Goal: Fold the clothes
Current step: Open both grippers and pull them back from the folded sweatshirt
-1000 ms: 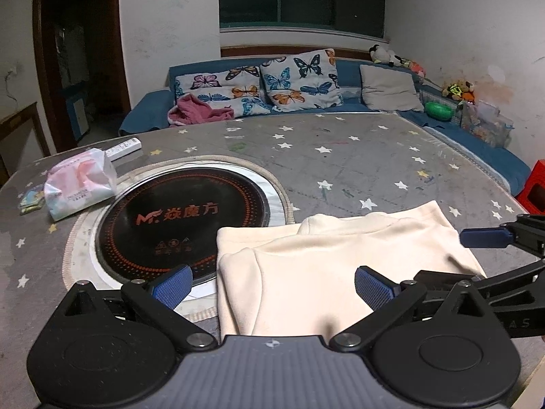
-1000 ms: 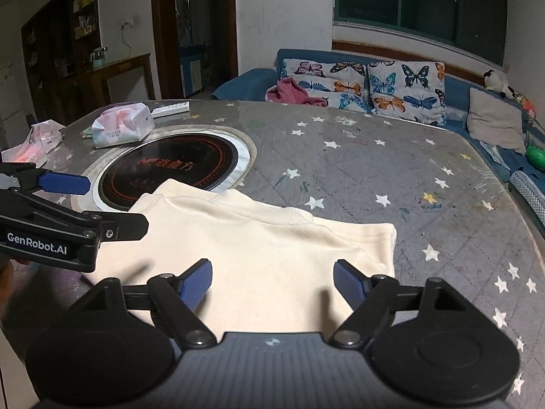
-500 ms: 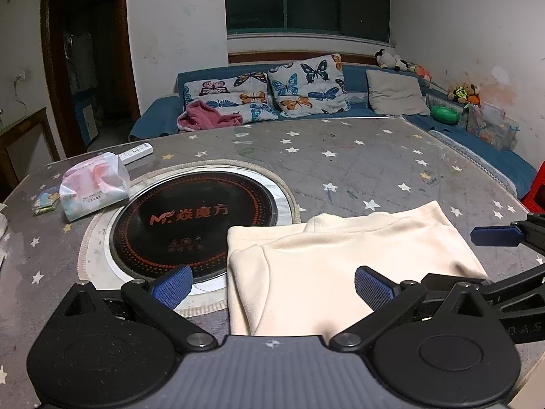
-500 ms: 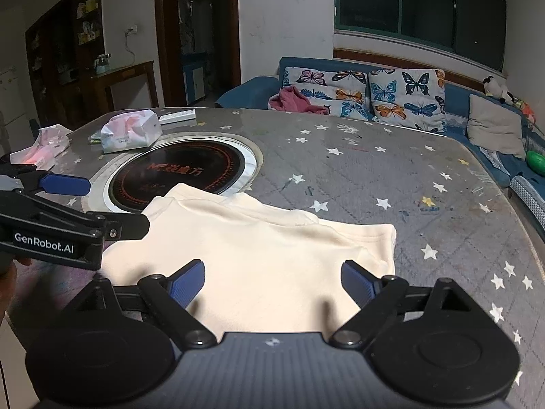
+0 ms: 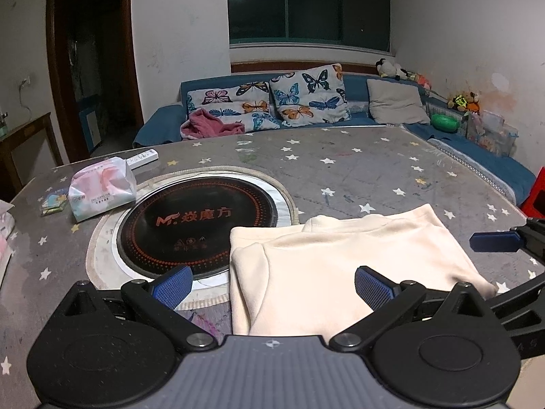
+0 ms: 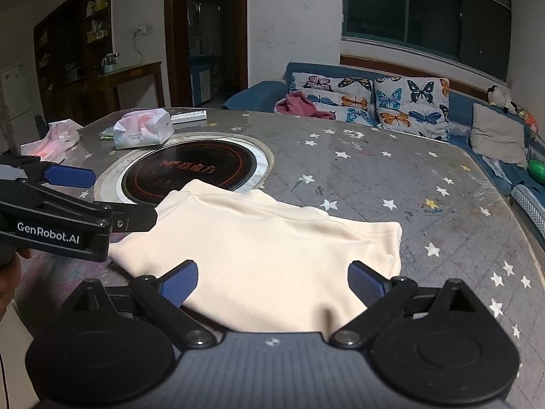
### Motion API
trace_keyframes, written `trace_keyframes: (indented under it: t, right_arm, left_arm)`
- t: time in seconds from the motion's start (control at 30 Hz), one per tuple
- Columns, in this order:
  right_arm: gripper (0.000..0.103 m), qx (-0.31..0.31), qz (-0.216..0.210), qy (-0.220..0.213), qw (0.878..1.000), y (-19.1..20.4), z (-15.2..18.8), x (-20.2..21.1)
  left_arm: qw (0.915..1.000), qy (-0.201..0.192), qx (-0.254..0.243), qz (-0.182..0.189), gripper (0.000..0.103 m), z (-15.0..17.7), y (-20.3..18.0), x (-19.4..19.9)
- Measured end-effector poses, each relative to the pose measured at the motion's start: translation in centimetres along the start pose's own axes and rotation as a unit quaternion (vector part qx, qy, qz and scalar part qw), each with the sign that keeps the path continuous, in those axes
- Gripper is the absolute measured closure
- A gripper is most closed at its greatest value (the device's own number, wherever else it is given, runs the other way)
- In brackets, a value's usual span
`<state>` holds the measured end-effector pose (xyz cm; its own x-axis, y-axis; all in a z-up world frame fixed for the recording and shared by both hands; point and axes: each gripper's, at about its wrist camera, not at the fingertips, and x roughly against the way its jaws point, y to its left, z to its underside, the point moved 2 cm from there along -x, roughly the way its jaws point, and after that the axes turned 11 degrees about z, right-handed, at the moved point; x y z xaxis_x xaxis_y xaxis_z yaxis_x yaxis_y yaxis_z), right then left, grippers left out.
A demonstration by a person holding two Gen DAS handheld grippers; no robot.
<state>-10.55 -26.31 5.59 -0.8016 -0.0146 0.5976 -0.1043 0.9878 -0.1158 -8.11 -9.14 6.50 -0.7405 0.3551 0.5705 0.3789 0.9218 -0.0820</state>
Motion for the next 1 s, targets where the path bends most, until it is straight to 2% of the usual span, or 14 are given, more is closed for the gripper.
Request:
trace_keyframes:
  t: [0.3,0.57,1.0]
  right_arm:
    - [0.004,-0.001,0.004,-0.004,1.0,0.1,0.7,1.0]
    - [0.004,-0.001,0.002,-0.008,1.0,0.1,1.3,1.8]
    - [0.0,0.002,-0.001,-0.01,1.0,0.4,1.9,2.4]
  left_arm:
    - [0.9999,0.006,0.013,-0.008,0.0,1.0,0.1,0.8]
    - [0.9994,0.01,-0.004,-0.033,0.0,1.9,-0.6,1.4]
    - [0.9992,0.02,-0.003,-0.033,0.0,2.6,-1.1,1.9]
